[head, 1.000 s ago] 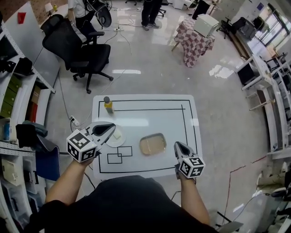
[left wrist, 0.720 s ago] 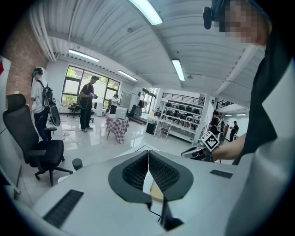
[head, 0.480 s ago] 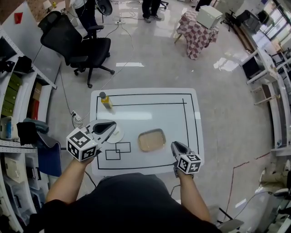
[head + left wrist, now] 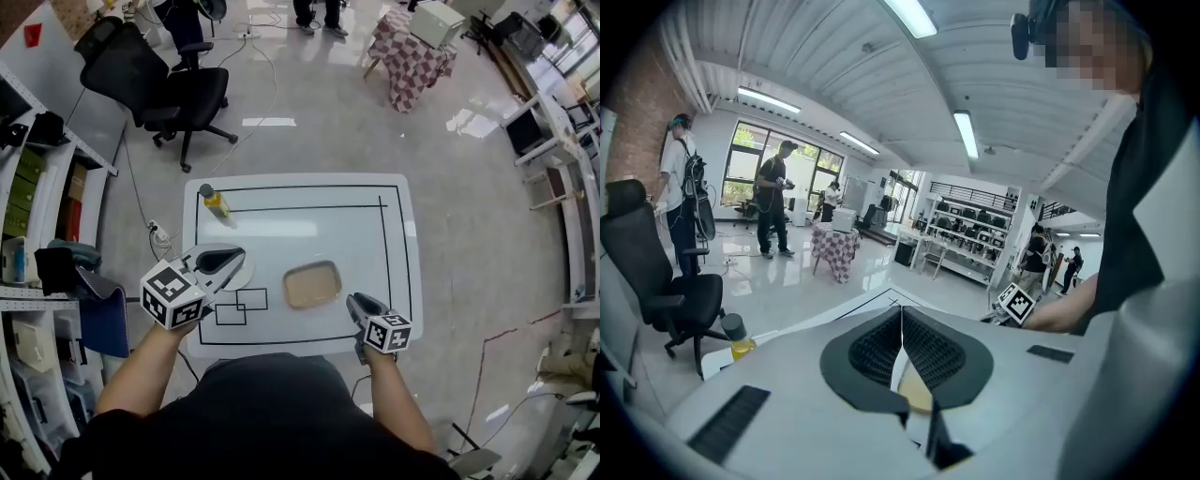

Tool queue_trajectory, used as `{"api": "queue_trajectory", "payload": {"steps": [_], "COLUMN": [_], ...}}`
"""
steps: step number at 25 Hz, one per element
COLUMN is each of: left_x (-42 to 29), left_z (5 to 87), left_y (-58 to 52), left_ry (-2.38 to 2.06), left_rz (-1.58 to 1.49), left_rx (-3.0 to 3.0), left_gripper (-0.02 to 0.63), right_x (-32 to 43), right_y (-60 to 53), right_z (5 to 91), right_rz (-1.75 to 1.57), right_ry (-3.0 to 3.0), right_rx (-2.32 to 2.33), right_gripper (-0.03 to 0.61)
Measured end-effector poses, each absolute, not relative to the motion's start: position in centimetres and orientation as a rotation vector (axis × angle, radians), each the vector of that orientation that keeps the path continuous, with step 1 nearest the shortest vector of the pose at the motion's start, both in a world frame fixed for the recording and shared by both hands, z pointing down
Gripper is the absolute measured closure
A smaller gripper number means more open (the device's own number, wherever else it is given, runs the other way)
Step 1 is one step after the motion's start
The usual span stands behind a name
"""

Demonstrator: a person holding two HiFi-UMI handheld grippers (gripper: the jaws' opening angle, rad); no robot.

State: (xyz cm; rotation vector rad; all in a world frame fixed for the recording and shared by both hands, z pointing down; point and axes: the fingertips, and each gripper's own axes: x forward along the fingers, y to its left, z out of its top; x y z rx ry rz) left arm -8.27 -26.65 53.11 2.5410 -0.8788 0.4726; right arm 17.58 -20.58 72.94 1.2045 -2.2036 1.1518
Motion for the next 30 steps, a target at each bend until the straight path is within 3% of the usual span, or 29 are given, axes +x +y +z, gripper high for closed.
{"api": "queue_trajectory", "payload": {"steps": [30], "left_x": [-5.8], "left_z": [57.3], "left_y": [-27.7], "left_ry": [-0.825], "left_rz": [0.546], "left_rx": [2.471], "left_gripper": [0.589], "right_x": [16.5], "right_y": [-19.8], "right_z": [81.7], "right_rz": [1.794], "right_ry": [-2.141], "right_rx": [1.024], "right_gripper": [0.365]}}
